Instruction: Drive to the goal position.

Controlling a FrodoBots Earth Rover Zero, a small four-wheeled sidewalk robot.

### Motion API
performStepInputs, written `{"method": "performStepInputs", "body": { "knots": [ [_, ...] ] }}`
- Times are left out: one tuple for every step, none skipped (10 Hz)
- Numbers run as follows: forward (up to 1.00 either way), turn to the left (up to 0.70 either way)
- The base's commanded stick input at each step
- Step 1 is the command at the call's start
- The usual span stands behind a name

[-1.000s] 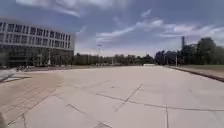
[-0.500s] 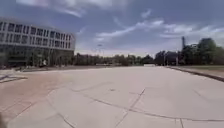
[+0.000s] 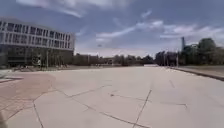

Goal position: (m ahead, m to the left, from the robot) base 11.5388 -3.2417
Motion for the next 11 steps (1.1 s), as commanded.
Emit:
{"method": "performStepInputs", "body": {
  "knots": [
    [0.70, 0.00],
    [0.70, -0.03],
    [0.70, -0.03],
    [0.70, -0.03],
    [0.70, -0.03],
    [0.70, -0.05],
    [0.70, -0.08],
    [0.70, -0.11],
    [0.70, -0.13],
    [0.70, -0.14],
    [0.70, -0.08]
  ]
}}
